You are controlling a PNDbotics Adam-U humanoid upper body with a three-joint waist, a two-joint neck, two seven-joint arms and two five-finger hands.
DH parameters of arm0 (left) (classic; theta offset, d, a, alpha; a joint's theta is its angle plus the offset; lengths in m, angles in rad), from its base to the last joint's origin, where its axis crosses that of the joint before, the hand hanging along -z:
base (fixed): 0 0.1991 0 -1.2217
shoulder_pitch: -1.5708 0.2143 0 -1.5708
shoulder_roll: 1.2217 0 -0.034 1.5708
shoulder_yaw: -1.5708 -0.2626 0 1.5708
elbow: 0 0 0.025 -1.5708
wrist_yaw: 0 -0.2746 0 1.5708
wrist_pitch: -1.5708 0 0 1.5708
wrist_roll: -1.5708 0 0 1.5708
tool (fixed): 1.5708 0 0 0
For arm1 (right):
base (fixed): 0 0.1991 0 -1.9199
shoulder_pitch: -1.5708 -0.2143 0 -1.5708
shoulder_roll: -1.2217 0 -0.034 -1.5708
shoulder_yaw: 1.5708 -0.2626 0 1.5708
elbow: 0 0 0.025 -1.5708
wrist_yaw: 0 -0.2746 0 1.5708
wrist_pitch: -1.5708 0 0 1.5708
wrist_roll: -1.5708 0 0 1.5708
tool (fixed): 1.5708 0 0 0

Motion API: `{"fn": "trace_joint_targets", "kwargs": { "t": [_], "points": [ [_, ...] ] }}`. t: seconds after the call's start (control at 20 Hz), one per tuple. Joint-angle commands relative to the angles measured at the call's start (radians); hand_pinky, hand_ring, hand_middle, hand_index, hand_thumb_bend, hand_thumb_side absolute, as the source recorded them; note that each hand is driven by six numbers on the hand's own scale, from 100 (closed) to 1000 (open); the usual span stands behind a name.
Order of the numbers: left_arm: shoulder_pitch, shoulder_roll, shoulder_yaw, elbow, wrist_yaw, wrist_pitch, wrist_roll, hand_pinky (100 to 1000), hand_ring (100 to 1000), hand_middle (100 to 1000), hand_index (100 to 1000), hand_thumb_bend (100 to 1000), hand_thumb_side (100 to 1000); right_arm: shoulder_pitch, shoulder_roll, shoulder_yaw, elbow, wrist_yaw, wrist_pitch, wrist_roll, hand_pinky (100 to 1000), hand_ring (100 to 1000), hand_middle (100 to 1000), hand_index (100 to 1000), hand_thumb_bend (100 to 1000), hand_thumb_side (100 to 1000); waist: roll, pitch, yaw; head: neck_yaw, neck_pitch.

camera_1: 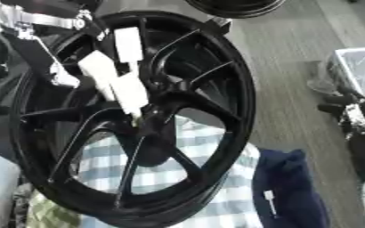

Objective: Pull the pin out of the wheel hub.

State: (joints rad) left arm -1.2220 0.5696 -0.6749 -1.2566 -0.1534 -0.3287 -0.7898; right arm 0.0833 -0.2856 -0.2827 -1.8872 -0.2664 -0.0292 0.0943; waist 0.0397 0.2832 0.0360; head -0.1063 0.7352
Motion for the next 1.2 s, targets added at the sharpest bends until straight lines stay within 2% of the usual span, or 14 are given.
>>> {"fn": "trace_joint_targets", "kwargs": {
  "t": [0.05,0.2,0.4,0.85,1.2],
  "points": [
    [-0.023,0.009,0.008,-0.003,0.006,-0.113,-0.117,771,737,640,682,248,234,-0.003,-0.009,-0.005,-0.008,0.008,0.001,-0.001,988,760,716,877,100,647,-0.003,-0.014,0.0,0.005,-0.014],
    [-0.022,0.01,0.008,-0.002,0.003,-0.112,-0.117,764,728,613,626,173,189,-0.003,-0.008,-0.006,-0.008,0.008,0.002,-0.001,988,761,716,878,100,650,-0.003,-0.014,-0.001,0.007,-0.014],
    [-0.022,0.009,0.01,-0.001,0.003,-0.107,-0.117,755,712,585,574,106,173,-0.003,-0.007,-0.006,-0.007,0.009,0.002,0.0,989,761,717,878,100,652,-0.002,-0.014,-0.002,0.008,-0.015],
    [-0.028,0.008,0.033,-0.009,-0.002,-0.092,-0.117,732,667,518,422,100,100,-0.001,-0.004,-0.006,-0.004,0.01,0.003,0.002,990,762,717,880,100,658,-0.002,-0.015,-0.002,0.011,-0.014],
    [-0.037,0.014,0.075,-0.031,-0.007,-0.086,-0.117,725,642,498,342,100,100,-0.001,-0.005,-0.007,-0.005,0.01,0.003,0.002,991,763,718,881,100,662,-0.001,-0.015,0.0,0.012,-0.01]
  ]
}}
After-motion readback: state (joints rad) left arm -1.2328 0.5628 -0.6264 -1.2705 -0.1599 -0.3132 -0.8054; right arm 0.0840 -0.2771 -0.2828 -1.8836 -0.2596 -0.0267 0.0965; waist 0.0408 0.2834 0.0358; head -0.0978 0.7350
